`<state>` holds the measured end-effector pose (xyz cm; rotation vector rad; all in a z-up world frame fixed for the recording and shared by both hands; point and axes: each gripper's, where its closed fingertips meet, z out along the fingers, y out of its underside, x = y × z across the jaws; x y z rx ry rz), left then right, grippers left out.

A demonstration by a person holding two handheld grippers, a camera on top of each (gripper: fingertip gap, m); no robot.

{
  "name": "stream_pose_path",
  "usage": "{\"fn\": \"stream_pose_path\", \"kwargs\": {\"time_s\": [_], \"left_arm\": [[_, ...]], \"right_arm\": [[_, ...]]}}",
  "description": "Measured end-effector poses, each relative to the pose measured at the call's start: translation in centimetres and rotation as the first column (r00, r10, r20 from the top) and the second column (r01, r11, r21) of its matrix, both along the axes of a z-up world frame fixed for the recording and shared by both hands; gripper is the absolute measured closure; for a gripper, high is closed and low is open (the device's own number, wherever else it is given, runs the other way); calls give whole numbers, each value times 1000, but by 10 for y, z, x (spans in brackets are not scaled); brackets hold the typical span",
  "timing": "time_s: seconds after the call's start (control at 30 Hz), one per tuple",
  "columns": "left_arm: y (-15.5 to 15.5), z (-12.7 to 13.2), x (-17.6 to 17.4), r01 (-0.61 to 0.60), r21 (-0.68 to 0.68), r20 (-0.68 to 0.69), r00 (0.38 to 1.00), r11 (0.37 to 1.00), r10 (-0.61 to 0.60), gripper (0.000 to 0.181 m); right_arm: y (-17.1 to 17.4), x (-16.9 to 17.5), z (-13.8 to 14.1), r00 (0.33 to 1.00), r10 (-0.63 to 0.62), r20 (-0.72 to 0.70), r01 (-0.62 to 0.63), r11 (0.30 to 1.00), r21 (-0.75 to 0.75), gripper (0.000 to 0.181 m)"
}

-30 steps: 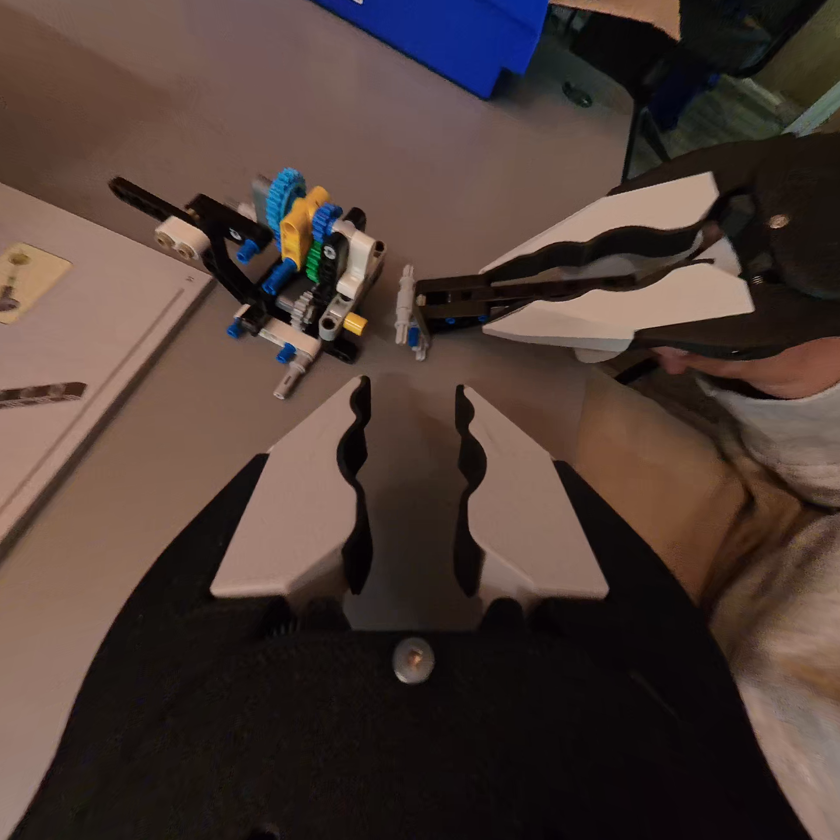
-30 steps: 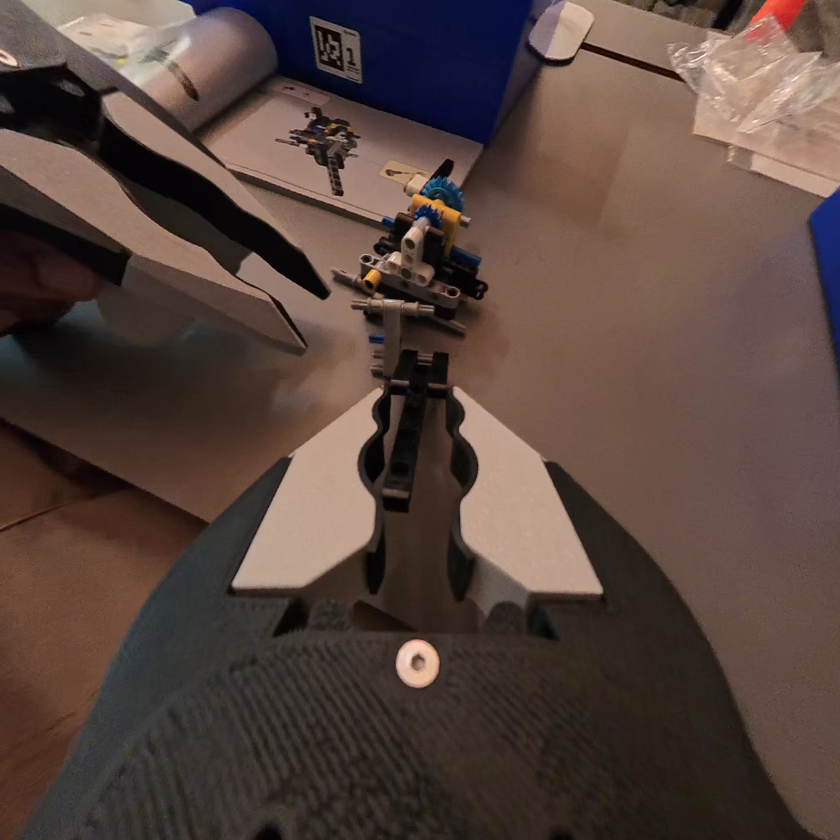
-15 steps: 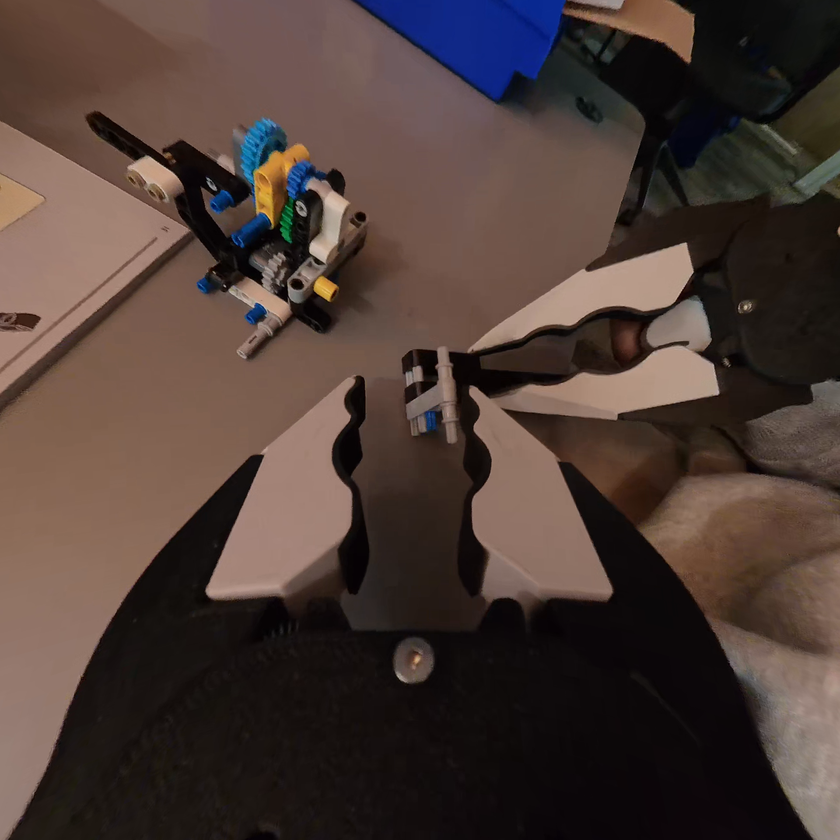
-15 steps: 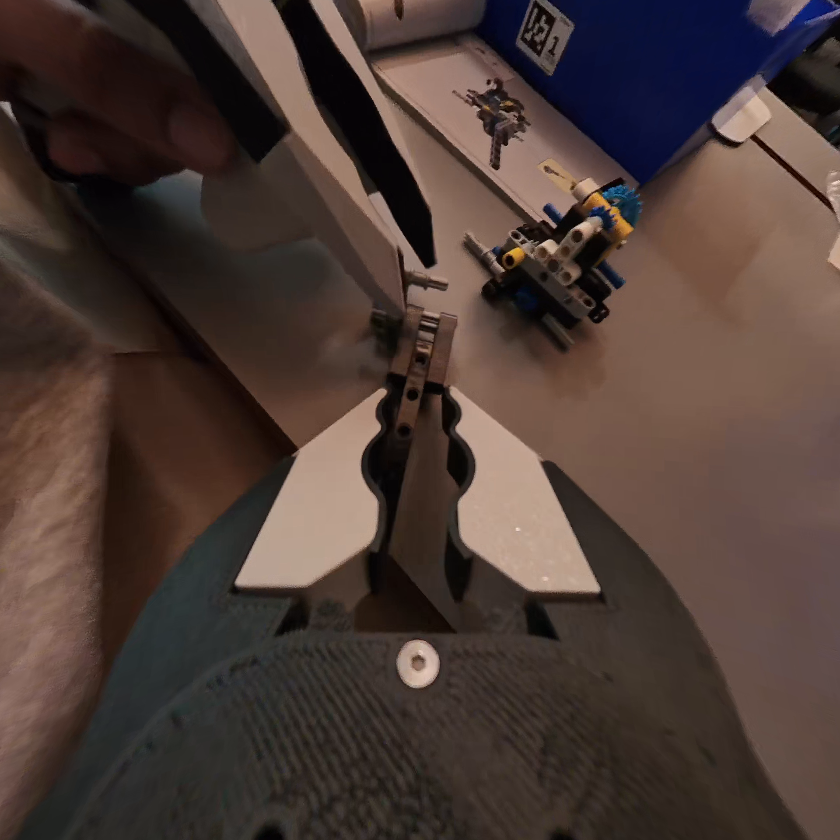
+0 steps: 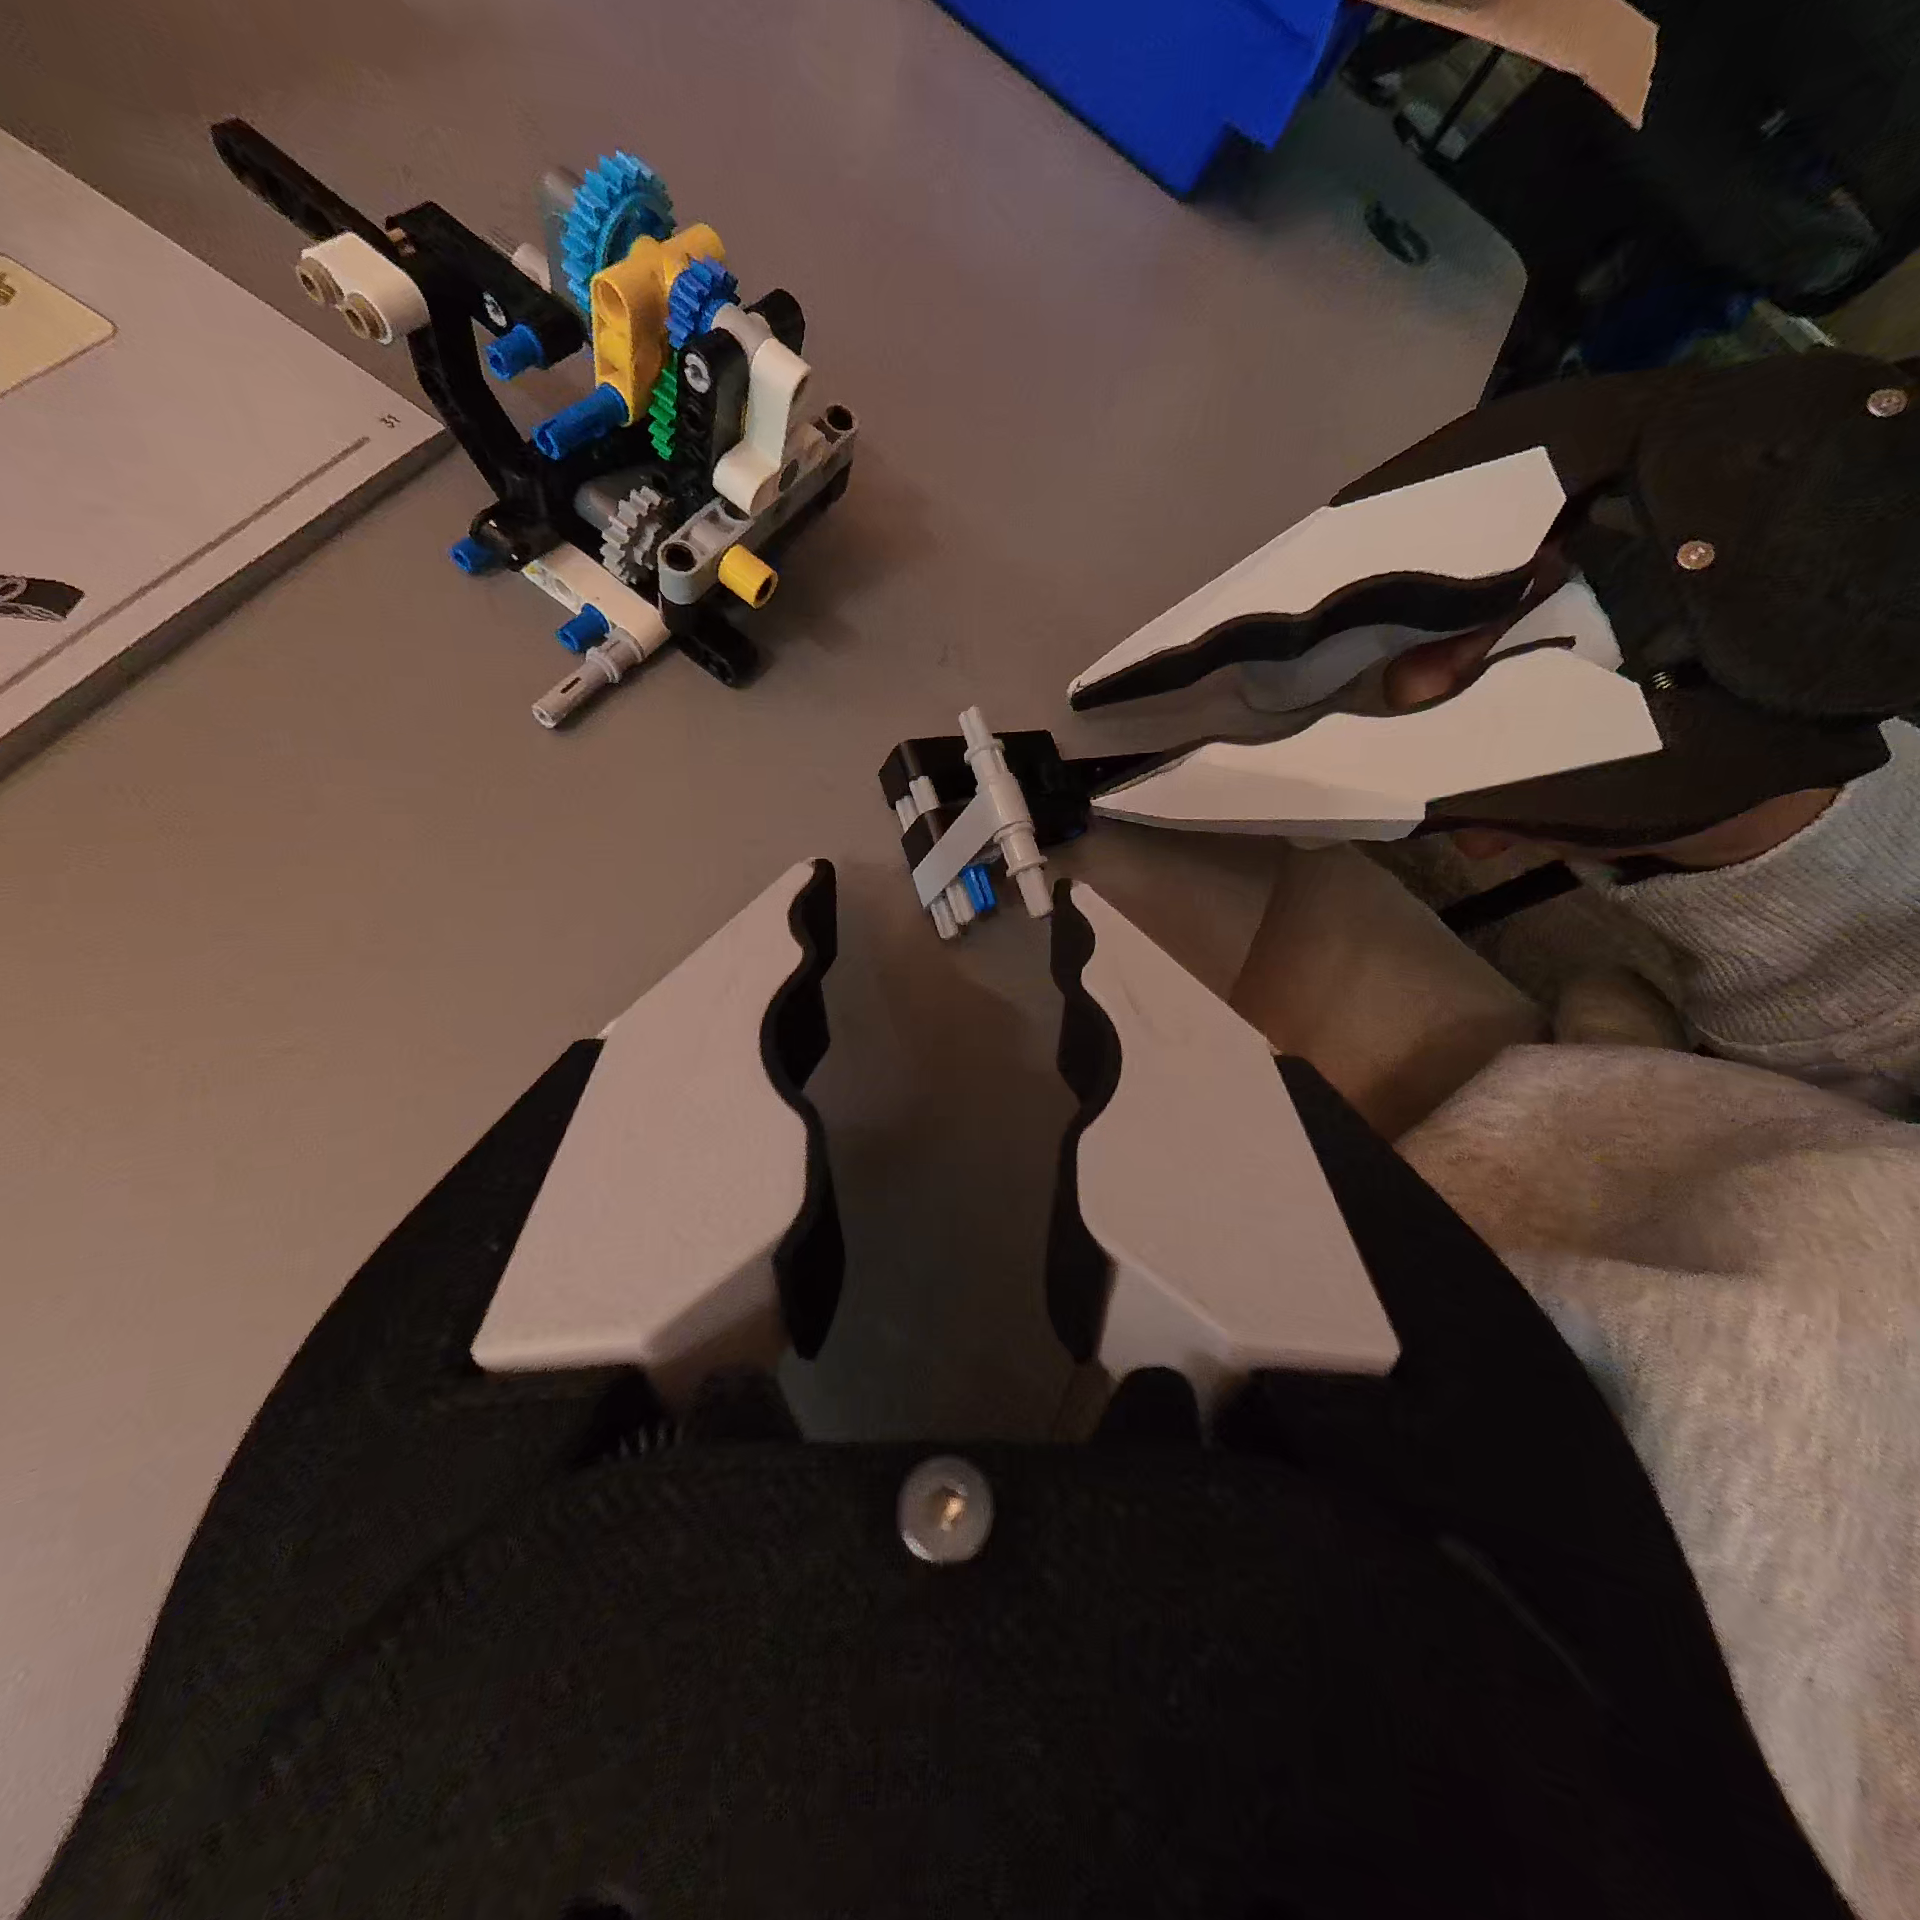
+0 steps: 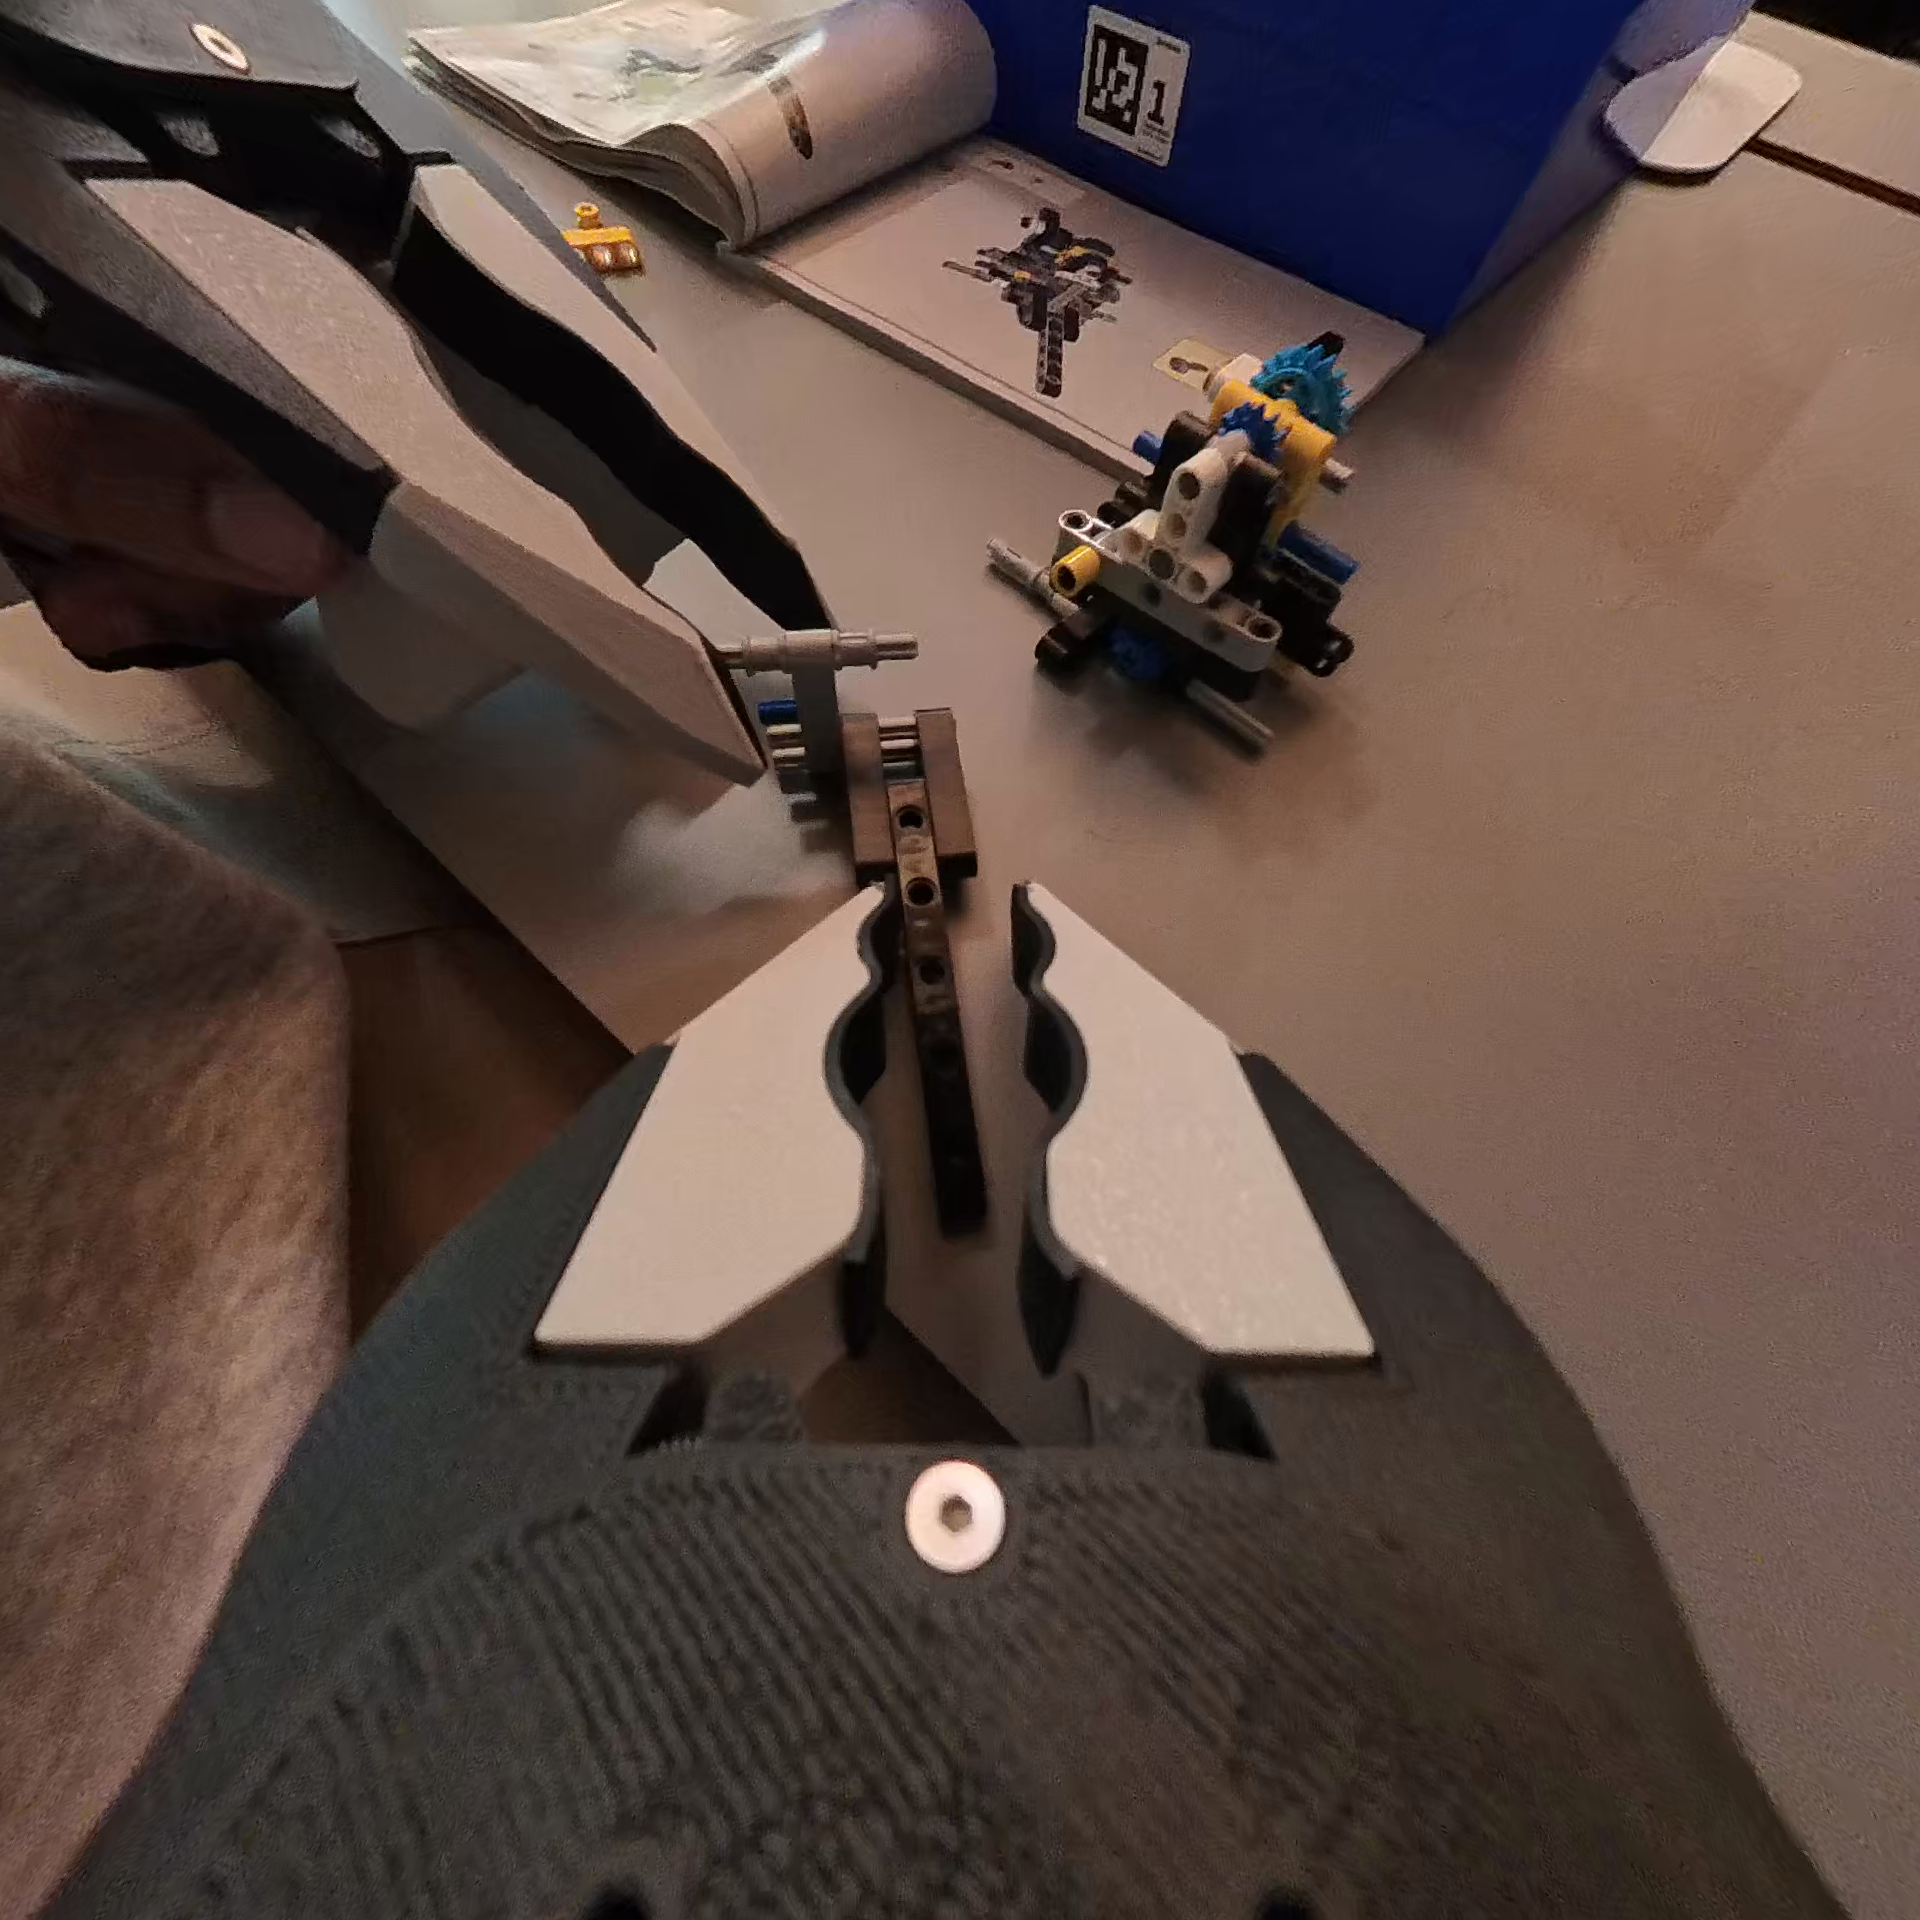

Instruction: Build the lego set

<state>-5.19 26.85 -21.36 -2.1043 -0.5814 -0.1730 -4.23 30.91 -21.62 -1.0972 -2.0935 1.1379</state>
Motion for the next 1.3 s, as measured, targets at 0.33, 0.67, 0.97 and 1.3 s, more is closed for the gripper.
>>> {"fn": "stream_pose_path", "kwargs": {"time_s": [0.33, 0.67, 0.97, 1.3], "left_arm": [[-2, 0, -4, -30, 15, 13, 999, 999, 30, 149], [-1, -3, -4, -35, 1, 34, 999, 999, 35, 150], [4, -7, 1, -3, -30, 21, 1000, 1000, 3, 147], [3, -10, 0, -17, -71, -20, 1000, 997, 15, 150]], "right_arm": [[-6, 1, 2, 1000, 10, 20, -9, 998, -63, 160], [-8, 0, 10, 998, 22, 52, -12, 980, -198, 159], [-3, -3, 12, 997, 9, 73, 10, 967, -256, 155], [-4, -6, 11, 995, 19, 103, 12, 954, -299, 152]]}}
